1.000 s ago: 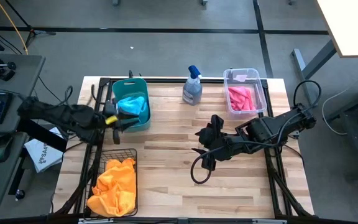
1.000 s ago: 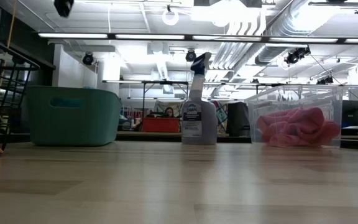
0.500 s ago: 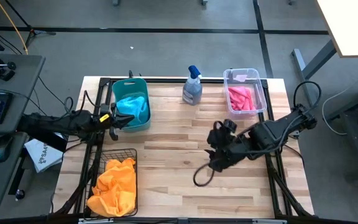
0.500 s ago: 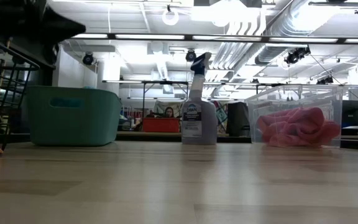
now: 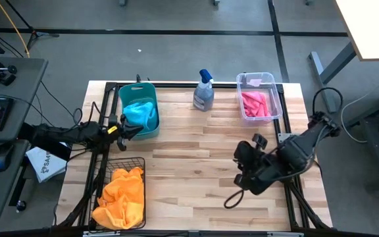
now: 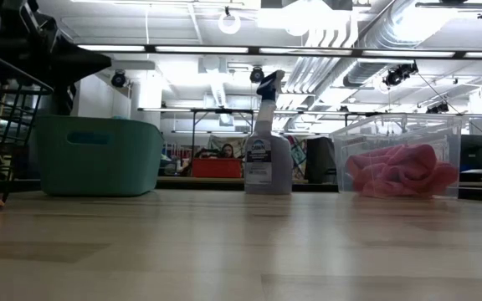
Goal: Sort microfiber towel by color & place in baskets
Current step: Return to Home Position
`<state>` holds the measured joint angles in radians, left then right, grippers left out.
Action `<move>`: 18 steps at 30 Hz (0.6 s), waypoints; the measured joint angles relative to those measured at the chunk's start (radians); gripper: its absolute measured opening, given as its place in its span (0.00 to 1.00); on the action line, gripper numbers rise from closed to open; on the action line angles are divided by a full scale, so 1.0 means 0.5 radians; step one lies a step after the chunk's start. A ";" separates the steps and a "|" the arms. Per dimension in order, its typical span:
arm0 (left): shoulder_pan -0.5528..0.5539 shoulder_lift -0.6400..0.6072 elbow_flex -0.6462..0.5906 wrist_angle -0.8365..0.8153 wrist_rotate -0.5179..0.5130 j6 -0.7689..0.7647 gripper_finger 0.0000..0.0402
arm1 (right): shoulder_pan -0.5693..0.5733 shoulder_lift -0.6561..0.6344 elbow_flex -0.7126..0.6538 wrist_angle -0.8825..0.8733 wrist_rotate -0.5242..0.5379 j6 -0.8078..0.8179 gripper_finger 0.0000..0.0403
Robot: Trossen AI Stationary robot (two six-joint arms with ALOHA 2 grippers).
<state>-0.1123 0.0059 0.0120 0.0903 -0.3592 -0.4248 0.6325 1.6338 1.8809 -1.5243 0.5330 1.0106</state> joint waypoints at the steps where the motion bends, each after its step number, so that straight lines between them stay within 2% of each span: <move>1: 0.000 0.000 0.000 0.013 0.007 0.000 0.00 | 0.013 -0.015 0.000 -0.002 0.012 0.024 0.09; 4: 0.000 0.000 0.001 -0.004 0.009 -0.019 0.00 | 0.046 -0.058 0.000 -0.007 0.033 0.106 0.01; 14: 0.000 0.000 0.001 -0.043 0.076 -0.141 0.00 | 0.062 -0.155 -0.011 -0.004 0.124 0.206 0.01; 18: 0.000 0.000 0.001 -0.044 0.076 -0.141 0.00 | 0.057 -0.224 -0.211 0.154 0.106 0.237 0.00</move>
<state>-0.1123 0.0059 0.0124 0.0681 -0.3214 -0.4953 0.6609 1.5217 1.7752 -1.4476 0.5859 1.1290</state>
